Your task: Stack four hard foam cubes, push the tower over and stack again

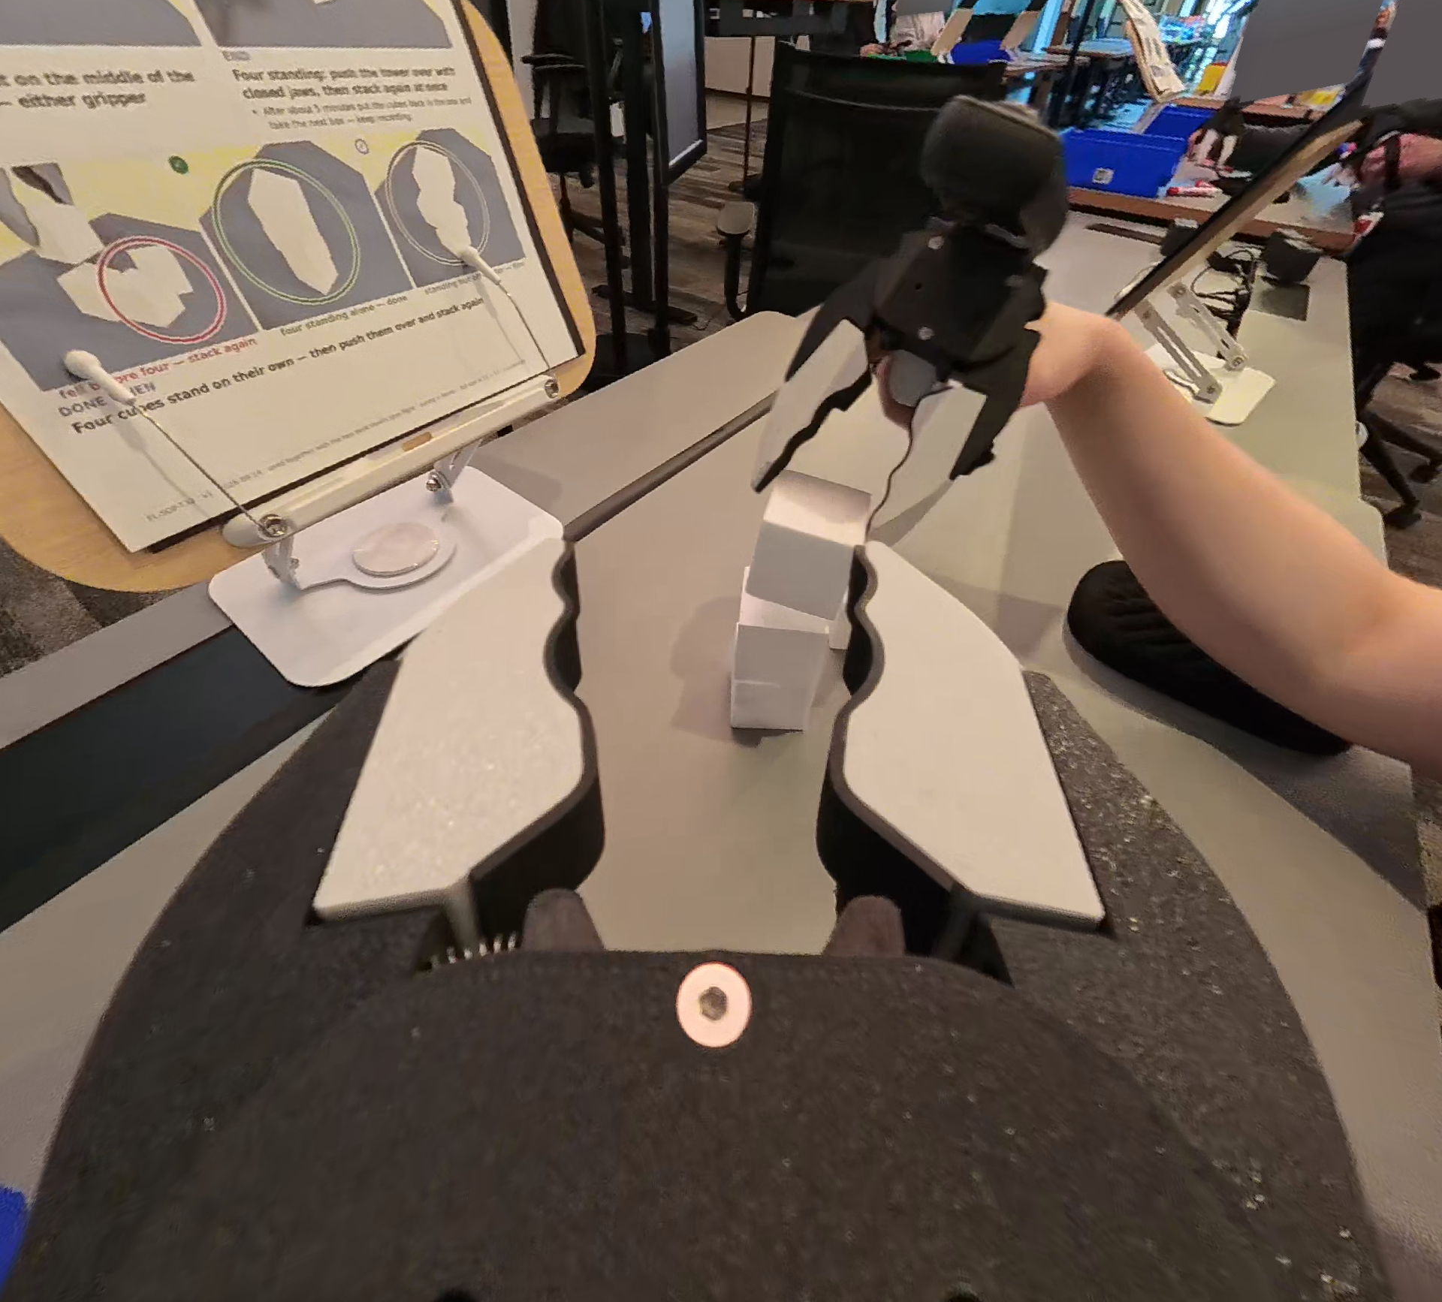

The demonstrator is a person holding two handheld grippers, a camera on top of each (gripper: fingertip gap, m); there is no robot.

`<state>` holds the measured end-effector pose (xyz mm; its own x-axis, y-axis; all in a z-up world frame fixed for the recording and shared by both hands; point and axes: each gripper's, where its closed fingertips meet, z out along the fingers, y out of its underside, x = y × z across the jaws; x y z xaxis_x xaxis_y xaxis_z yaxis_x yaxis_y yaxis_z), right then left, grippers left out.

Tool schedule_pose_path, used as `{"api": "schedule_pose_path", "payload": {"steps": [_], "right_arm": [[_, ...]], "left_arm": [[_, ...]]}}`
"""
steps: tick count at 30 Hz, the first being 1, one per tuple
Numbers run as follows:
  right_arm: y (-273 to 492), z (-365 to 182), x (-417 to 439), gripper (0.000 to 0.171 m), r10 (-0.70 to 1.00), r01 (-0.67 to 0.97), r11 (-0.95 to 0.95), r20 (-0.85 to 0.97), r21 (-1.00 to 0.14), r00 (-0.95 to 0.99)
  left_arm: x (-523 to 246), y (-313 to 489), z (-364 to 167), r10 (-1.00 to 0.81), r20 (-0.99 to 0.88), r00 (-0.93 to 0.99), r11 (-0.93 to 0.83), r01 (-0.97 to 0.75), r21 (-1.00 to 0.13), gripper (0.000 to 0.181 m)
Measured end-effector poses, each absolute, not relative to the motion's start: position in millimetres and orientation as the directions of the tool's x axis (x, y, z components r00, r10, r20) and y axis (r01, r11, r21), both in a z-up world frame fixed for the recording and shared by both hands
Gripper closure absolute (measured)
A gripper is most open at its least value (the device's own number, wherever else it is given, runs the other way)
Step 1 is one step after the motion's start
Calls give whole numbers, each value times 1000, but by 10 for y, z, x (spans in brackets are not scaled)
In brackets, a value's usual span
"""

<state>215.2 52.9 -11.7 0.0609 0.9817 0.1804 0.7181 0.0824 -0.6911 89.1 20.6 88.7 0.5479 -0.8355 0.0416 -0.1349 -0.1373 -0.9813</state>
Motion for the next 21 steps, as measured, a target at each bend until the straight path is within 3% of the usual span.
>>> {"api": "schedule_pose_path", "payload": {"steps": [10,21], "right_arm": [[528,-259,2104,109,994,774,97,104,-626,-41],[590,-237,2137,109,993,752,101,107,-651,-41]], "left_arm": [[887,176,842,-830,-50,556,-100,-237,-966,119],[953,167,786,-840,-41,541,-117,-256,-960,119]]}}
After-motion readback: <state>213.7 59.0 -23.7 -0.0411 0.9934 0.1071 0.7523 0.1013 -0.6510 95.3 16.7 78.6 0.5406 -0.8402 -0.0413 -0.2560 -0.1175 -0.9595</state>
